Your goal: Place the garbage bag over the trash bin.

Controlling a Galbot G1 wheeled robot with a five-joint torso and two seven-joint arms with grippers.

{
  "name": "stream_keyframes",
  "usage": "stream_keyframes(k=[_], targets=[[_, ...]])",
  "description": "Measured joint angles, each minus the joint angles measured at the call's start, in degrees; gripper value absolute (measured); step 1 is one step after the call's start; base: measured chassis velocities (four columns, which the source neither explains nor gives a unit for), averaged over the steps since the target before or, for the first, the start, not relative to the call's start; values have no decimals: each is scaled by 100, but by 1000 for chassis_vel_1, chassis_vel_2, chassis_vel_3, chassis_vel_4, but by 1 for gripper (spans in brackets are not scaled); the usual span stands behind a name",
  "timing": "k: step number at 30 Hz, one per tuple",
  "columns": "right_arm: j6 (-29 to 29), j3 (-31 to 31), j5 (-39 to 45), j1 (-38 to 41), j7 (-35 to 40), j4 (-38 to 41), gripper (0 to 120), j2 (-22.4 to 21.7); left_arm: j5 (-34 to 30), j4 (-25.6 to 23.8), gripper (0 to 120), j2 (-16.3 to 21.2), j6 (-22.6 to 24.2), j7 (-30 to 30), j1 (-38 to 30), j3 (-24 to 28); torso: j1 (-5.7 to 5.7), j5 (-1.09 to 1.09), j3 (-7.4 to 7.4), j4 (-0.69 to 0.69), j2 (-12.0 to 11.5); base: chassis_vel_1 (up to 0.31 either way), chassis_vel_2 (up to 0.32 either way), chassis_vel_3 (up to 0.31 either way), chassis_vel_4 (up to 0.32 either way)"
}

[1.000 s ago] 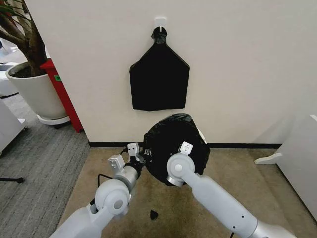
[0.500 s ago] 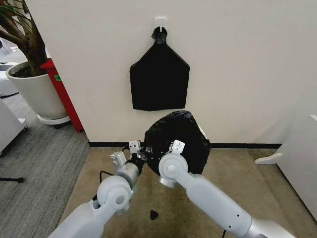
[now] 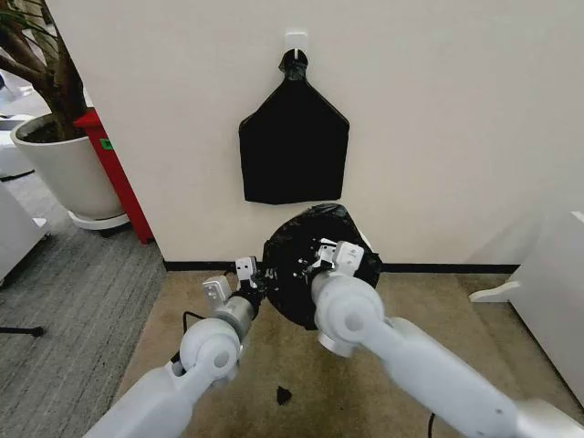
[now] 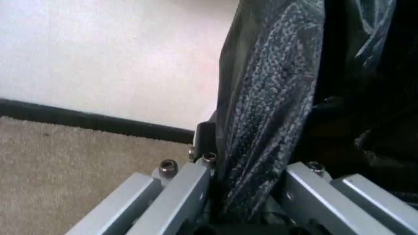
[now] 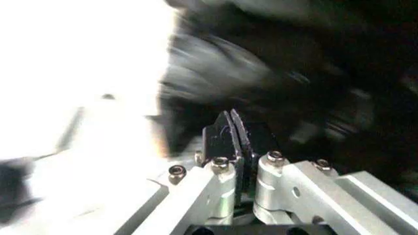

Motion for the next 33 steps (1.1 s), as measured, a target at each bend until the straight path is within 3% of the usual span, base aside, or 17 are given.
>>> stream_keyframes(k=[3,6,10,12,16,20,27,33], targets=[[-216,314,124,-118,-593,327,0,-256,49,63,0,24,-30,108,-8,-14,0,1,0,-1,0,0,0,0,0],[-376,760,281,-117,-1250,851,14,-825,142,171,0,65,-110,322,-3,-30,0,1,0,-1,0,0,0,0,0],[-390,1443,724,-1,-1700,1156,31,-1237,160,406,0,72,-349,759,36,-58,0,1,0,1,0,0,0,0,0],[-459,1676,871,7,-1892,1164,32,-1342,201,507,0,78,-476,986,45,-68,0,1,0,1,0,0,0,0,0],[-868,2440,1379,20,-2468,864,51,-1828,524,866,0,131,-1020,1915,64,-94,0,1,0,1,0,0,0,0,0],[-1297,2811,1716,-52,-2730,493,68,-2265,967,1103,0,156,-1545,2461,71,-94,0,2,0,0,0,0,0,0,0],[-1385,2749,1988,-75,-2160,469,92,-2226,1330,1196,0,151,-1854,2603,66,-70,0,0,0,1,0,0,0,0,0],[-1371,2566,1751,-168,-2075,298,100,-2138,1397,1061,0,214,-1914,2597,95,-80,0,0,0,1,0,0,0,0,0]])
